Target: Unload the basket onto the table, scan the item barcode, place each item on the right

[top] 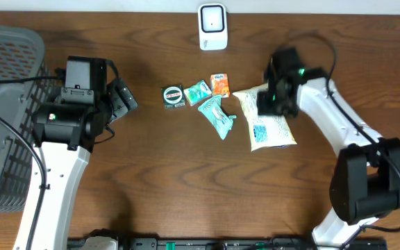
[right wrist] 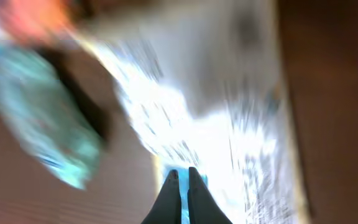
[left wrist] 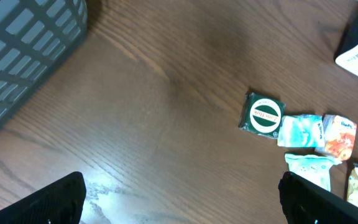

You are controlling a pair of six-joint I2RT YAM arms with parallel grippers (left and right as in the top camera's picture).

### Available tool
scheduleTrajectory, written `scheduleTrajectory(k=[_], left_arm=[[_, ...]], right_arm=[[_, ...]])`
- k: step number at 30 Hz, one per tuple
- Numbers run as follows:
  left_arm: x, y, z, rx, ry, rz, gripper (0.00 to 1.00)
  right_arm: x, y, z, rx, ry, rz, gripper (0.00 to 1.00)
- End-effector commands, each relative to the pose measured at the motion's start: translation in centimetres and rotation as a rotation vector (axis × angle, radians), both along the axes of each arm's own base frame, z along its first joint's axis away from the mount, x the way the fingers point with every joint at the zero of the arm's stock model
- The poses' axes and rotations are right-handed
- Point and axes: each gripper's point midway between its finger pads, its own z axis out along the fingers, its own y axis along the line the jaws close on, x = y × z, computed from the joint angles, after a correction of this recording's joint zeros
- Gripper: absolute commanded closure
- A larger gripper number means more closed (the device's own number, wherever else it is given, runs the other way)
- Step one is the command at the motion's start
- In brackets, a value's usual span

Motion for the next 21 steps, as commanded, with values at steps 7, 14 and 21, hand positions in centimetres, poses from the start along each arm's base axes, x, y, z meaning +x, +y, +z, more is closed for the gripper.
scheduleTrajectory(k=[7,14,21], left_arm=[[0.1,0.2,0.5,0.009,-0.01,-0.001,0.02],[0.1,0.2,0.5,0.009,-0.01,-0.001,0.02],[0.1,0.2,0.5,0.009,-0.01,-0.001,0.02]], right_arm=[[4.4,0.1,2.5,0.009,-0.191,-0.005,0.99],[2.2,0.4,-6.7,0.024,-0.066,-0.01,0.99],[3.2,0.0,-5.8,0.026,-0.07,-0.03,0.99]])
